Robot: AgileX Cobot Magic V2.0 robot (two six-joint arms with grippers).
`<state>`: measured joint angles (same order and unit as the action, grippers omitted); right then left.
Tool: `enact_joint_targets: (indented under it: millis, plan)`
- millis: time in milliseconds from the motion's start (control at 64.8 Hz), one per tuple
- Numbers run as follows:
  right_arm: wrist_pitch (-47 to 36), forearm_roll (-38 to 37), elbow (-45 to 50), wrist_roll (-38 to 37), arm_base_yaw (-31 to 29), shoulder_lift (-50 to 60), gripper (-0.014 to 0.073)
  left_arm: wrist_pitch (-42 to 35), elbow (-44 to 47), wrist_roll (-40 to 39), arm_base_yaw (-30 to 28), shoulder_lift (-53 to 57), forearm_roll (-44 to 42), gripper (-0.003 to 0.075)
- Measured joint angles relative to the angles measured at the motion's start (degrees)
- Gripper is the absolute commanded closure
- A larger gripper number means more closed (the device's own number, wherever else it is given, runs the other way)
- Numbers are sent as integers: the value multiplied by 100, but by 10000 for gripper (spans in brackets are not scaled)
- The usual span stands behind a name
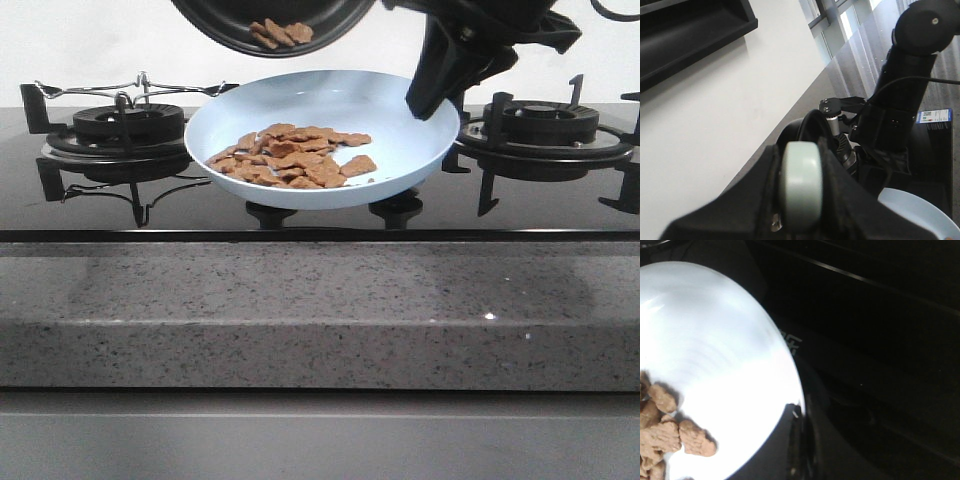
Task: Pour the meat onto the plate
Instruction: 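Tilt the pan with the left gripper to pour meat onto the plate, then lower the empty pan back onto its burner with the left gripper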
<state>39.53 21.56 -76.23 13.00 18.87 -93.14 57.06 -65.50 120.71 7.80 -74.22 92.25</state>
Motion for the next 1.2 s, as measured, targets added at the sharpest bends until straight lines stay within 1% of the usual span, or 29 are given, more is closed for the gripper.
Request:
enact_joint_targets:
  millis: [324,401,509,633,756,864,926,988,1096,1158,1204]
  plan:
    - [0,0,0,0,0,0,655,65,0,83,14,0,0,741]
    - [0,0,0,0,0,0,655,-108,0,-153,23,10,0,741]
    - [0,0,0,0,0,0,655,-724,0,-724,37,9,0,741]
    - [0,0,0,0,0,0,655,-1832,0,-1237,37,9,45,741]
    - [0,0,0,0,0,0,655,-2732,0,-1718,27,9,219,741]
    - [0,0,0,0,0,0,655,-3167,0,-2070,-146,-14,618,741]
    - [0,0,0,0,0,0,655,-3205,0,-2378,-394,-56,809,741]
    - [0,0,0,0,0,0,655,-3146,0,-2893,-723,-186,902,741]
    - [0,0,0,0,0,0,655,-2717,-54,-3874,-1328,-579,943,741]
    - [0,0,0,0,0,0,655,-2337,-106,-4467,-1642,-881,943,741]
    - [0,0,0,0,0,0,655,-2133,-130,-4832,-1817,-1091,943,741]
